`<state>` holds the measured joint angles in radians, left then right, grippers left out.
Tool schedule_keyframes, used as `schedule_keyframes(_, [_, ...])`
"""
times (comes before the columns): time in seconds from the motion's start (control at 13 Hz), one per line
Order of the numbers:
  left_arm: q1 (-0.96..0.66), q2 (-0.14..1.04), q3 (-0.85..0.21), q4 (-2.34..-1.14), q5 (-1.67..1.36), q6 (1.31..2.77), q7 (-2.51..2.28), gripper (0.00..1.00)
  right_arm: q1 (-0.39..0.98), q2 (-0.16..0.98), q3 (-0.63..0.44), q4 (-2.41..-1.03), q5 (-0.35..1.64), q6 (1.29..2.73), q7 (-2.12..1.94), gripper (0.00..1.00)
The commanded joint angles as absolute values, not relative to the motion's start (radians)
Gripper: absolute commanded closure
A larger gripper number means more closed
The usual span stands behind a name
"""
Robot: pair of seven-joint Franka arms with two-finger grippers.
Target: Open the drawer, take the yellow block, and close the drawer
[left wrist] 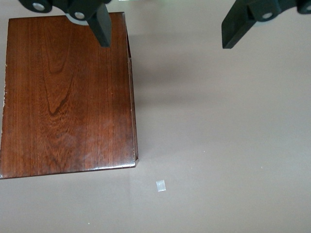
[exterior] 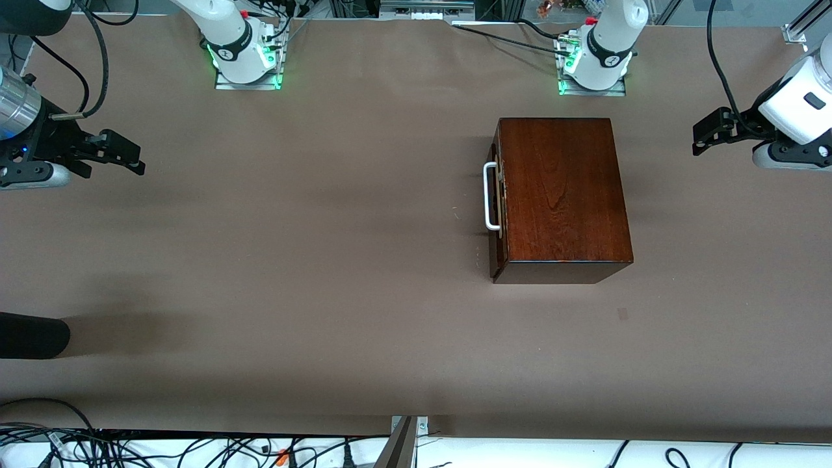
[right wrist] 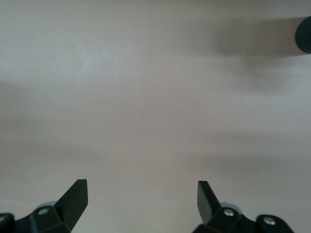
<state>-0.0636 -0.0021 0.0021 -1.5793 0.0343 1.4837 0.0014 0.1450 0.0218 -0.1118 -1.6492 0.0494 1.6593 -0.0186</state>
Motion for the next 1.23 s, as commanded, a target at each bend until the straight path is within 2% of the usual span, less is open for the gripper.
schedule_keyframes(0.0, [-0.072, -0.017, -0.006, -1.626, 0.041, 1.457, -0.003, 0.0, 0.135, 0.028, -0.106, -1.634, 0.049, 1.651, -0.009, 0.0])
schedule_keyframes(0.38, [-0.161, 0.063, -0.181, -1.648, 0.037, 1.479, -0.067, 0.0, 0.135, 0.028, -0.106, -1.634, 0.049, 1.651, -0.009, 0.0])
schedule_keyframes(0.61, [-0.245, 0.135, -0.258, -1.646, 0.037, 1.635, -0.3, 0.0, 0.135, 0.028, -0.106, -1.634, 0.049, 1.651, -0.009, 0.0])
schedule_keyframes(0.92, [-0.414, 0.279, -0.268, -1.648, 0.083, 1.85, -0.614, 0.0, 0.135, 0.028, -0.106, -1.634, 0.049, 1.651, -0.009, 0.0])
schedule_keyframes(1.15, [-0.541, 0.395, -0.27, -1.635, 0.251, 1.864, -0.774, 0.0, 0.135, 0.028, -0.106, -1.634, 0.049, 1.651, -0.009, 0.0])
